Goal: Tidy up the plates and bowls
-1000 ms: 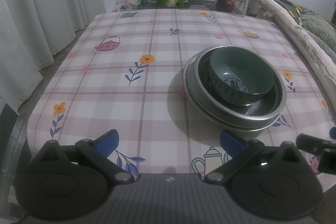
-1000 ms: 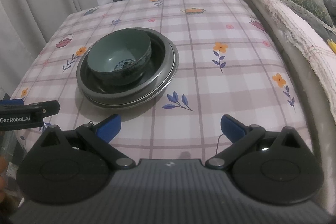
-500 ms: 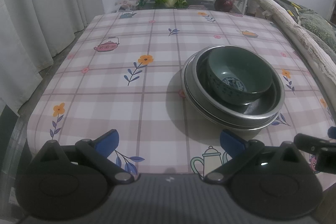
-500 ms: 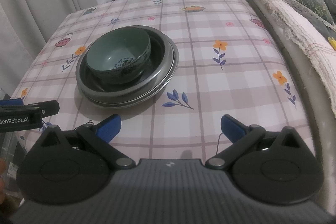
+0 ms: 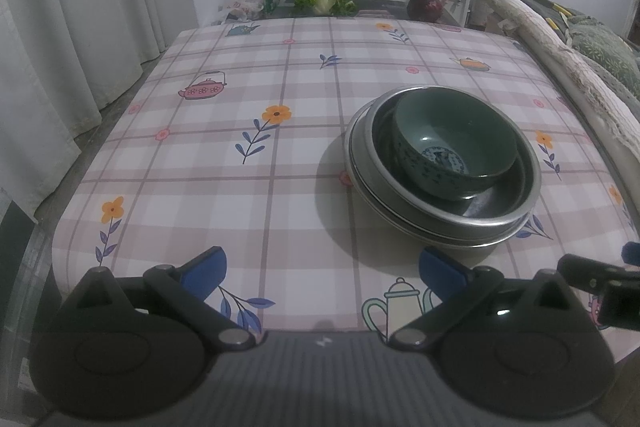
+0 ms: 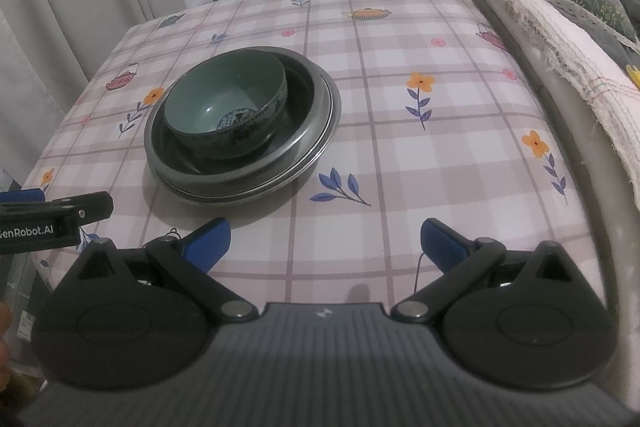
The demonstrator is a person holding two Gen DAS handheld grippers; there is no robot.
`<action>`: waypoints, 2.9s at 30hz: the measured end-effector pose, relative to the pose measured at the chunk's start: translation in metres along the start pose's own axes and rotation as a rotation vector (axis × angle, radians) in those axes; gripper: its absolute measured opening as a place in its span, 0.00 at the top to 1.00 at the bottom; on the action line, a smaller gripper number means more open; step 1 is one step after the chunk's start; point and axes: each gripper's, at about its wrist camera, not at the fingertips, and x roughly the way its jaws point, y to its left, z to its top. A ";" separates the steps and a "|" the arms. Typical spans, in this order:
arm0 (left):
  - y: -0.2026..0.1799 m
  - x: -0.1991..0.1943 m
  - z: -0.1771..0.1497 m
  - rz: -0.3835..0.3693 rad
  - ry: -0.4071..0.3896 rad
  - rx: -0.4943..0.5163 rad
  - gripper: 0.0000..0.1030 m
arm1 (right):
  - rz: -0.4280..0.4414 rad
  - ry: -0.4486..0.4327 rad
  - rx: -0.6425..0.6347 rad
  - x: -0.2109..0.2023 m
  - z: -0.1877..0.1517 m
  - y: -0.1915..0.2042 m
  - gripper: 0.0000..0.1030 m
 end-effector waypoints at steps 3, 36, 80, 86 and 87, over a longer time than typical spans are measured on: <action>0.000 0.000 0.000 0.001 0.000 0.001 0.00 | 0.001 0.002 0.002 0.000 0.000 0.000 0.01; -0.003 -0.004 0.002 0.002 -0.002 0.009 0.00 | 0.013 0.008 0.012 0.004 -0.001 -0.001 0.01; -0.001 -0.002 0.000 0.007 0.009 0.012 0.00 | 0.026 0.020 0.023 0.006 -0.003 0.000 0.01; 0.001 -0.002 -0.001 0.010 0.007 0.013 0.00 | 0.026 0.020 0.023 0.006 -0.003 0.000 0.01; 0.001 -0.002 -0.001 0.010 0.007 0.013 0.00 | 0.026 0.019 0.023 0.006 -0.003 0.000 0.01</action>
